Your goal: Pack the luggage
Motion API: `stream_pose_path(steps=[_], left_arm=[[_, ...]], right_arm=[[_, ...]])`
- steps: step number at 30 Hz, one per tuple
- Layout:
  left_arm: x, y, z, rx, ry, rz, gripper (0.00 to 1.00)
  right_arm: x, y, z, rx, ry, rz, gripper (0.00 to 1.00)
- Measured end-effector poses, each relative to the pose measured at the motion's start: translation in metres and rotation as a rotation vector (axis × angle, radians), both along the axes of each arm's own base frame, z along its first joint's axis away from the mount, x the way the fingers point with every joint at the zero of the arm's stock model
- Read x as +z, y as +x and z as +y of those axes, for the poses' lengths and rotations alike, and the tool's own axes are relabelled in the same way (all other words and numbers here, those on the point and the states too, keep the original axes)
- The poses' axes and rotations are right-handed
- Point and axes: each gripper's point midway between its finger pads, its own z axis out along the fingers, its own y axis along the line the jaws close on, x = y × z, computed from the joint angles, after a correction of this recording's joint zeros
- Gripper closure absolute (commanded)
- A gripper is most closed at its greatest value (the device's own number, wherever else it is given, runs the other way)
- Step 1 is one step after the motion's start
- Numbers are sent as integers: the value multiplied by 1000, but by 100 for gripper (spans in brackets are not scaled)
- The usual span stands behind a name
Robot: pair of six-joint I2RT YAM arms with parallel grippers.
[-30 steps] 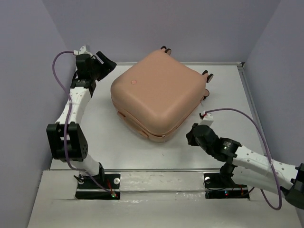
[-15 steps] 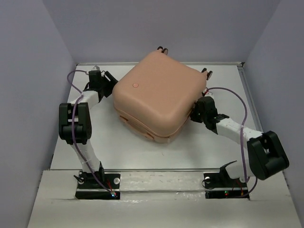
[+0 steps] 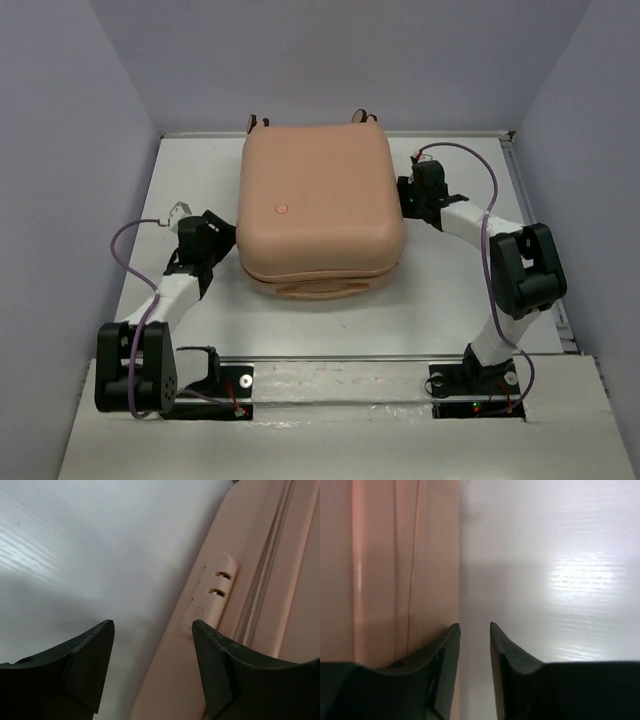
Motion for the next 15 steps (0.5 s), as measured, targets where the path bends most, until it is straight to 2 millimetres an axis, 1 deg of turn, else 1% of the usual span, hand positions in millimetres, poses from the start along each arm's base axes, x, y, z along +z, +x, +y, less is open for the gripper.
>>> stream_pose_path(steps=[2, 4, 7, 8, 10, 12, 13, 15], left_arm=[[12, -7, 1, -5, 28, -18, 21], [27, -12, 1, -14, 54, -40, 21], [49, -14, 0, -36, 74, -66, 20], [57, -14, 0, -43, 80, -78, 19], [77, -13, 1, -57, 91, -115, 19], [98, -13, 2, -68, 90, -163, 19], [107, -14, 0, -86, 86, -184, 20], [128, -15, -3, -116, 79, -238, 21]], right_arm=[[0, -7, -6, 1, -33, 16, 49], [4, -20, -11, -4, -53, 37, 49], [22, -47, -23, -25, -78, 16, 52], [34, -62, -28, -37, -73, 1, 54], [57, -80, -34, -52, -60, -49, 57], [84, -95, -35, -60, -17, -118, 60], [101, -106, -32, -54, 23, -170, 60], [112, -122, -29, -35, 64, -203, 60]])
